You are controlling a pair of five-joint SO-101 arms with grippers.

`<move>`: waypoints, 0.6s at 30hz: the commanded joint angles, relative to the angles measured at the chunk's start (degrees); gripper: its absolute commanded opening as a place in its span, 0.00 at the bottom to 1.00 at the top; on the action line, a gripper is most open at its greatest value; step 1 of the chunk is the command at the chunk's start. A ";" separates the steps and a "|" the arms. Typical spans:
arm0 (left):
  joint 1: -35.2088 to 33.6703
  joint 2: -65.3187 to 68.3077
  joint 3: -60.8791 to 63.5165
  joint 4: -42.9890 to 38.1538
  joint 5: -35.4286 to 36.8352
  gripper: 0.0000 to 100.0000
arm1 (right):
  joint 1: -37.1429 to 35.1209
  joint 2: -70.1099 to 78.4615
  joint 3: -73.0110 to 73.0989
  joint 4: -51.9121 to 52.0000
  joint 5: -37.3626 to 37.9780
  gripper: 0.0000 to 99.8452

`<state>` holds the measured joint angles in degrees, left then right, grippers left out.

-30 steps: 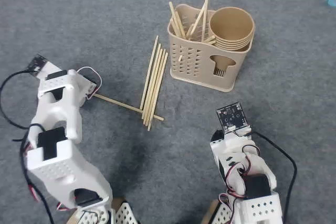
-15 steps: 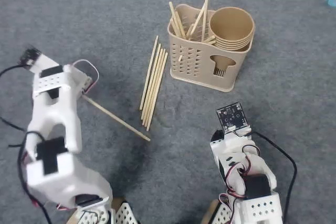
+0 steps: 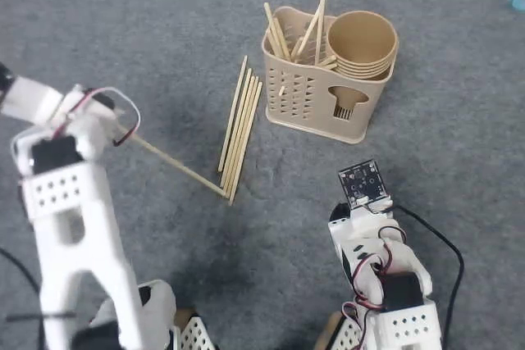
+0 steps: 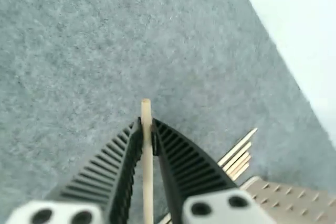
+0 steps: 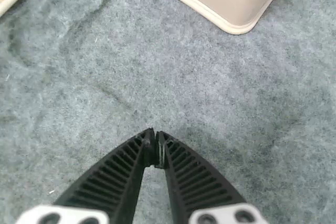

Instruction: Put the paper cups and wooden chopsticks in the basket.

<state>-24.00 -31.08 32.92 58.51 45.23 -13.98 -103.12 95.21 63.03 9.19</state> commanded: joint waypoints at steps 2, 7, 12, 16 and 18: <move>0.53 -14.86 12.09 -5.54 -7.91 0.01 | 0.48 -0.84 1.23 0.22 1.05 0.01; 0.53 -28.13 20.70 -14.51 -13.27 0.01 | 0.40 -0.84 1.23 0.22 1.05 0.01; 1.85 -39.21 20.70 -23.38 -15.74 0.01 | 0.48 -0.84 1.23 0.22 1.05 0.01; 6.42 -45.27 22.81 -33.23 -20.13 0.01 | 0.57 -0.84 1.23 0.22 1.05 0.01; 9.85 -47.47 24.75 -37.27 -22.86 0.01 | 0.66 -0.84 1.23 0.22 1.05 0.01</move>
<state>-19.69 -73.71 55.69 30.29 26.77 -13.98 -103.12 95.21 63.03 9.19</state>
